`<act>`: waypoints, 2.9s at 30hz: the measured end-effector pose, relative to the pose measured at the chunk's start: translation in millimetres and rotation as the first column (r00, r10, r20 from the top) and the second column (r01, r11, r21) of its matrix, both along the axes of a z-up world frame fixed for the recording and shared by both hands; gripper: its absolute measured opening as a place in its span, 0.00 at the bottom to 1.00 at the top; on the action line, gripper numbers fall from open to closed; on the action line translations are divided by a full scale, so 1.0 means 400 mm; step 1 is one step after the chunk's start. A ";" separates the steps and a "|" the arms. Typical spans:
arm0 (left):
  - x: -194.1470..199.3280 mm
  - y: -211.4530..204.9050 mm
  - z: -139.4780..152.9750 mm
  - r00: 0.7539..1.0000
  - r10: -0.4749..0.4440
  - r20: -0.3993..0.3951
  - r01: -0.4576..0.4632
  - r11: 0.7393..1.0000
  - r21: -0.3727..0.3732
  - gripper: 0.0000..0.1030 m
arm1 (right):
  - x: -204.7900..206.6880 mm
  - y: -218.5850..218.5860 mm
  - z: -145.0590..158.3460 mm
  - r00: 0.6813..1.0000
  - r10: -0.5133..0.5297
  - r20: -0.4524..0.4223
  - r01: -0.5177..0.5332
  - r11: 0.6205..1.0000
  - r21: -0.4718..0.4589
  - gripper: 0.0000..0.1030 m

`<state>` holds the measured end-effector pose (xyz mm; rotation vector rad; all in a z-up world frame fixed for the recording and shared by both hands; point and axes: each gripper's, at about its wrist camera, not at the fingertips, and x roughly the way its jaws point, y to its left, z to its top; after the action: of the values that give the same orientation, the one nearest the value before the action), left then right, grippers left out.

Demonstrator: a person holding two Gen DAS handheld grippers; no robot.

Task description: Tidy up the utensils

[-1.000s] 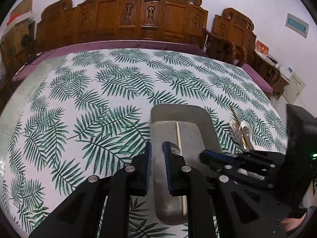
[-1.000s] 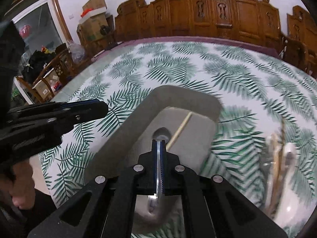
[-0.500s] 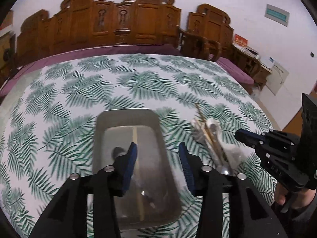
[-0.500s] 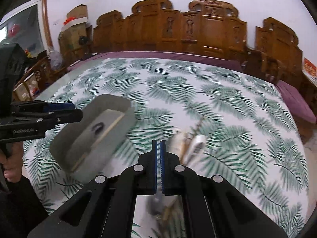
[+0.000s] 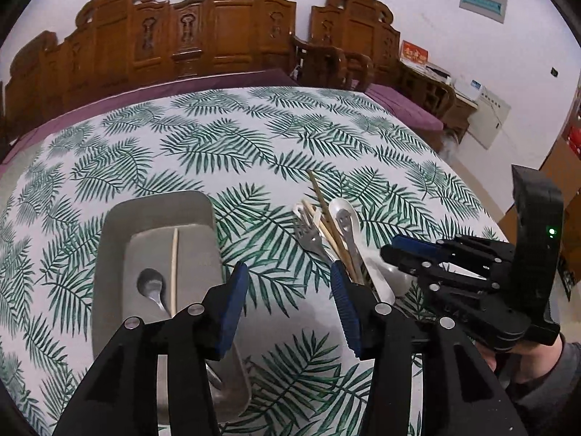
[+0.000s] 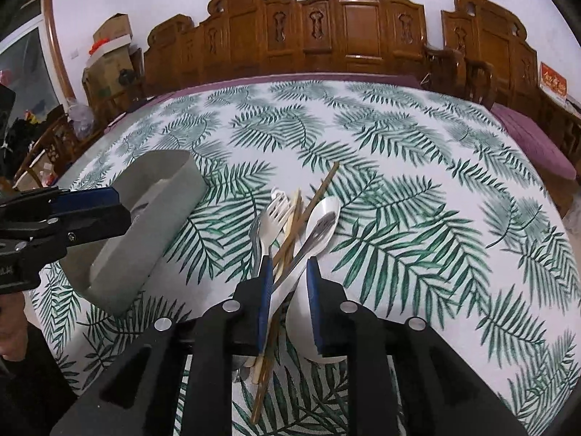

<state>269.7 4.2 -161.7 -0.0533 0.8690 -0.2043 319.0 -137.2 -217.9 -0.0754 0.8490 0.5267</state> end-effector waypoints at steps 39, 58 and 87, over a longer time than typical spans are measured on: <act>0.005 -0.067 -0.040 0.999 -0.022 -0.026 0.023 0.999 0.034 0.43 | 0.115 -0.053 -0.052 0.983 -0.112 -0.147 0.126 0.988 0.089 0.04; 0.038 -0.119 -0.117 0.997 -0.013 -0.080 0.016 0.999 0.028 0.43 | 0.099 -0.137 0.010 0.983 -0.182 -0.012 0.182 0.979 0.093 0.04; 0.128 -0.082 -0.183 0.974 0.107 -0.199 -0.136 0.980 -0.142 0.01 | 0.079 -0.118 0.013 0.990 -0.144 -0.003 0.144 0.984 0.102 0.04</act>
<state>320.9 -28.5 -235.1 -0.2751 1.0361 -0.1529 350.5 -184.3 -212.8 0.0779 0.8150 0.4328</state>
